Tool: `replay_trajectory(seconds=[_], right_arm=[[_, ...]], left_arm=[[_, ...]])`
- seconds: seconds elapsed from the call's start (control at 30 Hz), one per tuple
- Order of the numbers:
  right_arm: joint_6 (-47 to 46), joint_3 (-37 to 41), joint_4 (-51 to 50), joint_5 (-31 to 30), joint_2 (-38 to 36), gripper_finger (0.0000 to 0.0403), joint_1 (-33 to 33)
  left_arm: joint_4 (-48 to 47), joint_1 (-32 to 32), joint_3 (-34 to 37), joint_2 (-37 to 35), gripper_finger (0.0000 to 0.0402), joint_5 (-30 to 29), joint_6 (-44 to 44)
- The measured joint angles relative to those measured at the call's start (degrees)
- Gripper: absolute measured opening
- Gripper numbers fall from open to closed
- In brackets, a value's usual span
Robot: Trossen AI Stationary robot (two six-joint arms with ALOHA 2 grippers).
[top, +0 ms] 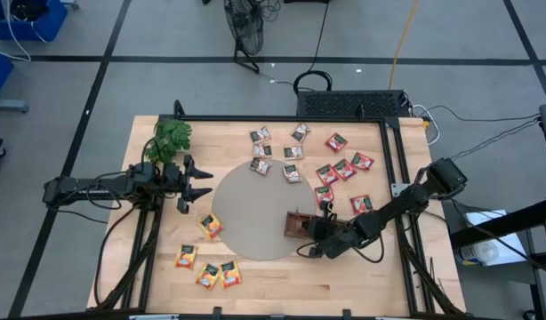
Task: Pick & Place Tea
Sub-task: Put the red tea bag into the left section of the wooden organizer
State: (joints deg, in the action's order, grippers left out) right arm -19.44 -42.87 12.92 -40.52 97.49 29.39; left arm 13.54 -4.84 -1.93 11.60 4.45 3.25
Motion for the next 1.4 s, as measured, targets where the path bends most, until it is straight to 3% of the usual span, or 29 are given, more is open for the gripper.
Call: replay_trajectory(seconds=[0.43, 0.97, 1.33, 1.4], right_arm=[[2.57, 0.0, 0.53, -0.17, 0.03, 0.0002, -0.04], [4.17, 0.02, 2.33, -1.6, -0.75, 0.0144, -0.24], [4.0, 0.04, 1.65, -0.94, -11.49, 0.0166, -0.07], [1.47, 0.04, 1.34, 2.85, -13.16, 0.0165, -0.38]], left_arm=[[0.0, 0.0, -0.02, 0.0, 0.0214, 0.0, 0.02], [0.0, -0.01, -0.01, 0.02, 0.0214, 0.0, 0.02], [0.0, 0.0, 0.0, 0.02, 0.0214, 0.0, 0.0], [0.0, -0.02, -0.02, 0.0, 0.0214, 0.0, 0.0]])
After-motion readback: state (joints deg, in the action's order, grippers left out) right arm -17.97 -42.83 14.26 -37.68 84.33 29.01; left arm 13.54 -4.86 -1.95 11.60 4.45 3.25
